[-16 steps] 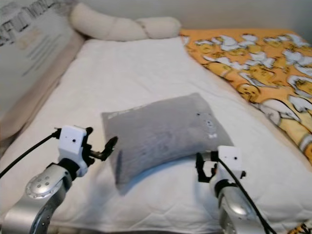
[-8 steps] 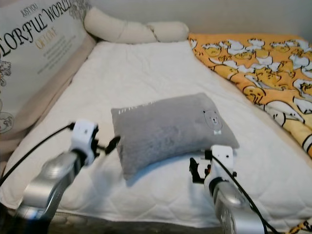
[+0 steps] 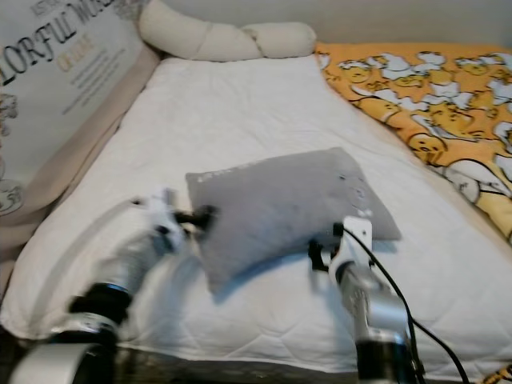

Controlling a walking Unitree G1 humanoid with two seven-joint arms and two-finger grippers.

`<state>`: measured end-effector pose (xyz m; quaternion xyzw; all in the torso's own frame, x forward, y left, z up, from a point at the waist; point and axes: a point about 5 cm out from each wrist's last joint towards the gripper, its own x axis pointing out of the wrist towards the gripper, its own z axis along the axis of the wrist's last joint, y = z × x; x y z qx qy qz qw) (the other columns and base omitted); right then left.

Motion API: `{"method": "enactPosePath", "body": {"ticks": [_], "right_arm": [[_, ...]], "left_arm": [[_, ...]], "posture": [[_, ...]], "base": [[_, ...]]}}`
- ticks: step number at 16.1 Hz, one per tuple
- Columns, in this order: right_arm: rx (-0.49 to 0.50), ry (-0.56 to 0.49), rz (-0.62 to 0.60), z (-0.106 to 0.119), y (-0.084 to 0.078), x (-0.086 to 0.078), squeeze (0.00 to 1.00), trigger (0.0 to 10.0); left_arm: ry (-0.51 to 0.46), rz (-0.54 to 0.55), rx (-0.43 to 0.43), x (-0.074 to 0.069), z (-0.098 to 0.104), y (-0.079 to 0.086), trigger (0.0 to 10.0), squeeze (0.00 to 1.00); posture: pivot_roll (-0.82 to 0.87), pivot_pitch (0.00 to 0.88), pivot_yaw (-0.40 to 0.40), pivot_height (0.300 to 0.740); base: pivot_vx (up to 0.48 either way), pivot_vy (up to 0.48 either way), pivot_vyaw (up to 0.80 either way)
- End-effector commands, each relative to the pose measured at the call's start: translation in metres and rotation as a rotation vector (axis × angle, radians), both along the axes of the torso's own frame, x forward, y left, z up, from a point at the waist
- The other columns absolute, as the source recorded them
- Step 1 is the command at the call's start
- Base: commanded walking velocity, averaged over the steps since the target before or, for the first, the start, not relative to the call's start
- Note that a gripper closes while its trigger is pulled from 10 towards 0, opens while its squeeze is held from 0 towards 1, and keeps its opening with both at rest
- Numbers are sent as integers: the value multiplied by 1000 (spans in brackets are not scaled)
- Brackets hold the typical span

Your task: Clean up the room

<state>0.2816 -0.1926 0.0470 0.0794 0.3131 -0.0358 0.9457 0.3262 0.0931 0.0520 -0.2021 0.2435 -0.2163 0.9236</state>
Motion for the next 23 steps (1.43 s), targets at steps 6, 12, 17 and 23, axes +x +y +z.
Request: {"method": "enactPosePath", "body": {"ticks": [6, 12, 17, 23], "right_arm": [[58, -56, 41, 1, 5, 18, 0, 10000], [105, -144, 227, 13, 19, 29, 0, 10000], [58, -184, 405, 24, 11, 20, 0, 10000], [-4, -66, 196, 3, -39, -12, 1000, 10000]], "left_arm": [[9, -372, -121, -36, -17, -57, 0, 0], [-121, -584, -200, -55, 7, -63, 0, 0], [-255, -750, -228, -86, 49, -62, 0, 0], [-313, -883, 120, -115, 55, -31, 10000, 1000]], "posture": [[-108, 0, 50, 740], [-105, 0, 51, 740], [-107, 0, 49, 740], [-88, 0, 45, 740]], "base": [[0, 0, 0], [0, 0, 0], [0, 0, 0], [0, 0, 0]]}}
